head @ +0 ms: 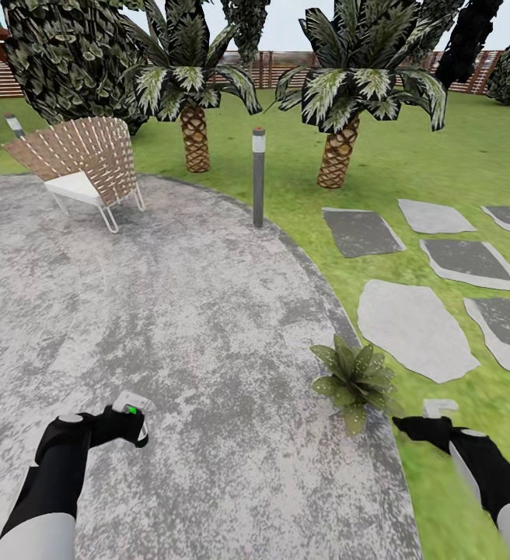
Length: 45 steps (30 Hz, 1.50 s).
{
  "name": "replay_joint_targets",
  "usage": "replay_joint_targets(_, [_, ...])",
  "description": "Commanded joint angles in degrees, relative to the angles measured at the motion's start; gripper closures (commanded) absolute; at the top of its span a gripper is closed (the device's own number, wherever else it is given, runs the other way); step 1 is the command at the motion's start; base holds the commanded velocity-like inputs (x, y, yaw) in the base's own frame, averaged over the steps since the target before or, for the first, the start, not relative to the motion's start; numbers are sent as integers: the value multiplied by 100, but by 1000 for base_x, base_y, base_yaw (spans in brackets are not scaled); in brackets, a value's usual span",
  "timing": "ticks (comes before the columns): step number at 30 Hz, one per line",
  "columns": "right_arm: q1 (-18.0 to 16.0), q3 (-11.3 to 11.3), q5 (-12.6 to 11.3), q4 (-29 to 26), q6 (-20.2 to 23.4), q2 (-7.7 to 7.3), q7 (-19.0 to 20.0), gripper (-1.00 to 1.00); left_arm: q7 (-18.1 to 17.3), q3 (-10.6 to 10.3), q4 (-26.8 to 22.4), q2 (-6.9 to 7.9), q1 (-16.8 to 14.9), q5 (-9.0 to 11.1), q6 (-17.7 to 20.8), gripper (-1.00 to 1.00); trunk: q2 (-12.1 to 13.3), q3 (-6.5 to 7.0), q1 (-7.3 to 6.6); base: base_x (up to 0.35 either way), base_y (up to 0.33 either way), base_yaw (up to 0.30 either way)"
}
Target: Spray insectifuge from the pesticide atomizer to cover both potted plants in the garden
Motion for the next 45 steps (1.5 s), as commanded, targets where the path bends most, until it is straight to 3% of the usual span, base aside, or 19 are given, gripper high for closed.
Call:
replay_joint_targets(1, [0,-27,22,-306,253,3,47,-100,-46,17,-10,-4,-6,-31,-62,100,-2,-5,0,0,0,0])
replay_joint_targets(3, [0,-13,11,-906,706,5,56,-100,-58,9,-10,1,-7,-45,-201,100,-2,-5,0,0,0,0])
replay_joint_targets(7, [0,160,3,-1397,952,32,91,-100,-62,-13,-12,69,-7,-63,-263,100,-2,-5,0,0,0,0])
replay_joint_targets(11, [0,830,-19,-1487,995,102,303,-100,-50,-223,-18,91,-7,-209,-266,100,-2,-5,0,0,0,0])
replay_joint_targets(12, [-16,971,-23,-1494,1000,114,351,-100,-49,-343,-18,93,-7,-333,-266,100,-2,-5,0,0,0,0])
replay_joint_targets(13, [-44,1109,-26,-1500,1014,167,394,-100,-43,-517,-19,94,-7,-590,-262,100,-2,-5,0,0,0,0])
replay_joint_targets(16, [-83,1231,18,-1504,1111,570,471,-100,-46,-681,-19,94,-7,-1118,-254,100,-2,-5,0,0,0,0])
replay_joint_targets(18, [-225,1263,63,-1503,1152,871,651,-100,-52,-720,-20,91,-7,-1279,-251,100,-2,-5,0,0,0,0])
replay_joint_targets(22, [-714,1288,453,-1461,1178,1274,1134,-100,-82,-757,-26,73,-7,-1368,-243,100,-2,-5,0,0,0,0])
replay_joint_targets(25, [-861,1290,651,-1452,1179,1569,1549,-100,-184,-775,-21,86,-7,-1383,-262,100,-2,-5,0,0,0,0])
replay_joint_targets(27, [-892,1291,778,-1453,1180,1741,1879,-100,-402,-804,-20,126,-7,-1388,-316,100,-2,-5,0,0,0,0])
replay_joint_targets(28, [-903,1293,890,-1453,1180,1841,2088,-100,-694,-827,-20,174,-7,-1389,-449,100,-2,-5,0,0,0,0])
replay_joint_targets(32, [-912,1390,1018,-1453,1175,1971,2449,-100,-1500,-848,-19,219,-7,-1391,-1122,100,-2,-5,0,0,0,0])
replay_joint_targets(36, [-913,1890,1028,-1453,1172,1995,2678,-100,-1850,-870,-19,227,-14,-1400,-1521,100,-2,-5,0,0,0,0])
replay_joint_targets(37, [-913,1945,1025,-1453,1171,1996,2695,100,-1989,-906,-19,227,-19,-1403,-1558,100,-2,-5,0,0,0,0])
replay_joint_targets(40, [-914,2029,1012,-1469,1171,2017,2930,100,-2516,-1241,-19,228,-42,-1419,-1698,100,-2,-5,0,0,0,0])
replay_joint_targets(42, [-914,2050,1010,-1484,1171,2064,3373,100,-2691,-1465,-19,229,-48,-1424,-1739,100,-2,-5,0,0,0,0])
replay_joint_targets(45, [-914,2062,1011,-1506,1175,2090,3949,100,-2761,-1570,-19,229,-51,-1431,-1756,100,-2,-5,0,0,0,0])
